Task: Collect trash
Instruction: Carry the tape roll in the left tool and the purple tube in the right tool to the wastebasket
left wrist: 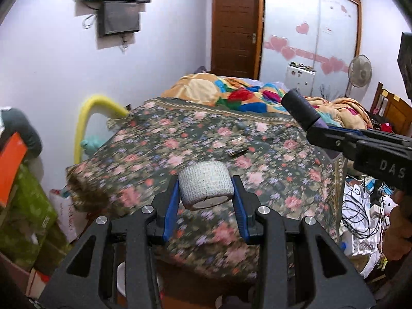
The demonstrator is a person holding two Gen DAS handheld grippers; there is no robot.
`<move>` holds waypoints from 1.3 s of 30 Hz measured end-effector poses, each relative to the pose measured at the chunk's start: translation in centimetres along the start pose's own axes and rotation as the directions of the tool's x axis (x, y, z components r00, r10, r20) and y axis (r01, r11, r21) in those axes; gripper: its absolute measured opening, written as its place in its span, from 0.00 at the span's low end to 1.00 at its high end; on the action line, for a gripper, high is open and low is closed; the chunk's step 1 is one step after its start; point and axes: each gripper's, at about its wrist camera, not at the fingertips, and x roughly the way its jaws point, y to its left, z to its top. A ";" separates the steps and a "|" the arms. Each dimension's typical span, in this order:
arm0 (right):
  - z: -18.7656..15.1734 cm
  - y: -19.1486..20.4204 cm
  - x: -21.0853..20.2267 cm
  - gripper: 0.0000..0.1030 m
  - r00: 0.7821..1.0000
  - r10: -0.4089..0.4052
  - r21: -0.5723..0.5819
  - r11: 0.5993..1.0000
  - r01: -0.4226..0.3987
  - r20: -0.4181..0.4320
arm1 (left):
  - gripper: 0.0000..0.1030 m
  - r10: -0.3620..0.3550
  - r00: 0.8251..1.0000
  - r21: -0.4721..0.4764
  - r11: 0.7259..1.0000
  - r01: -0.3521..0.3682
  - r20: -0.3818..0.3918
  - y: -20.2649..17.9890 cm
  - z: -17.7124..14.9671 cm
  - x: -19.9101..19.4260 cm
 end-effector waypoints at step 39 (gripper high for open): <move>-13.9 27.9 19.5 0.22 0.809 0.214 -0.149 0.926 -0.346 -0.547 | 0.37 0.065 0.908 -0.384 0.892 -0.239 -0.414 27.7 -23.4 3.4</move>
